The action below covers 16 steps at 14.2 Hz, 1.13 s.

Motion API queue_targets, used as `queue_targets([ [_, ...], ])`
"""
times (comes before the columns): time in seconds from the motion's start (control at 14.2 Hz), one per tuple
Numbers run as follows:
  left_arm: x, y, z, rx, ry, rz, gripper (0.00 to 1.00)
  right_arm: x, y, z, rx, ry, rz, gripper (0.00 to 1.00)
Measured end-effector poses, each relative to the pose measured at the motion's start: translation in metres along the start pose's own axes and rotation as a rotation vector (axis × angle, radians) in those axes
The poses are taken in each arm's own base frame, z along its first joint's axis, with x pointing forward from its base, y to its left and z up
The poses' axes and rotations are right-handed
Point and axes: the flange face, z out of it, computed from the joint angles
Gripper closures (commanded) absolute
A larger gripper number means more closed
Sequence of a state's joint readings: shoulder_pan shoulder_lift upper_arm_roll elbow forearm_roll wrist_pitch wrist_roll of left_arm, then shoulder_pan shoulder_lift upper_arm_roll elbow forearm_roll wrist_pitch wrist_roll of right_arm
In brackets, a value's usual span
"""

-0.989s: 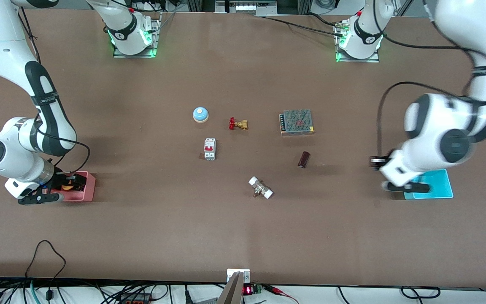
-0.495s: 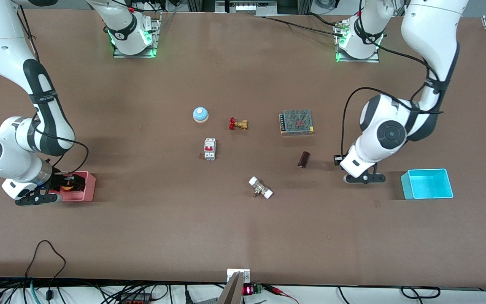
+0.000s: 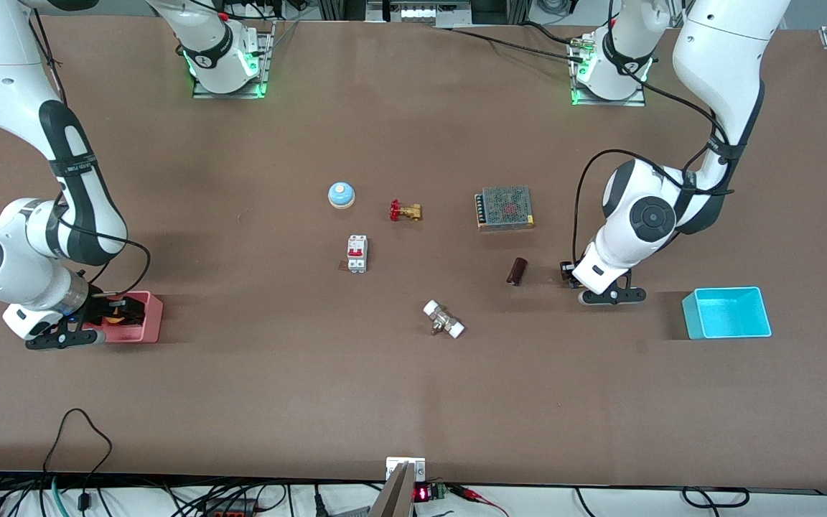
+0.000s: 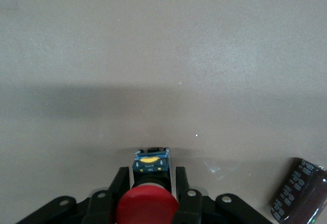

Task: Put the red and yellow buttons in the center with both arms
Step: 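Lower the red button beside the capacitor and open the left gripper, then raise the left gripper away while the right gripper lifts the yellow button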

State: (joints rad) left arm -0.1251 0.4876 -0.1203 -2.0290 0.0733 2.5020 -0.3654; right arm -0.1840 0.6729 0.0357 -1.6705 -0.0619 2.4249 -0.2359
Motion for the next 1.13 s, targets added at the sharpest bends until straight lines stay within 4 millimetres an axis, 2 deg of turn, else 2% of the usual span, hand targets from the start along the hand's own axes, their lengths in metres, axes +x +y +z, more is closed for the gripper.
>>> queue_targets([
  [0.14,0.002,0.000,-0.005,-0.003,0.011,-0.001,0.00,0.000,0.000,0.000,0.000,0.001,0.000,0.03],
  [0.28,0.009,-0.001,-0.024,-0.009,0.043,-0.005,0.00,0.000,0.000,0.000,-0.001,0.004,0.000,0.03],
  [0.49,0.020,-0.003,-0.079,0.016,0.021,-0.014,0.00,0.001,0.000,-0.001,-0.003,0.012,0.000,0.03],
  [0.64,0.032,-0.003,-0.133,0.048,-0.035,-0.017,0.00,0.002,0.001,-0.002,-0.005,0.021,0.000,0.03],
  [0.78,0.044,-0.002,-0.187,0.062,-0.056,-0.004,0.00,0.003,0.001,-0.002,-0.006,0.024,0.000,0.13],
  [0.85,0.048,-0.003,-0.206,0.065,-0.060,0.002,0.00,0.003,0.001,-0.002,-0.005,0.024,0.001,0.18],
  [1.13,0.052,-0.011,-0.260,0.082,-0.108,0.029,0.00,0.002,0.001,0.000,-0.004,0.020,0.001,0.42],
])
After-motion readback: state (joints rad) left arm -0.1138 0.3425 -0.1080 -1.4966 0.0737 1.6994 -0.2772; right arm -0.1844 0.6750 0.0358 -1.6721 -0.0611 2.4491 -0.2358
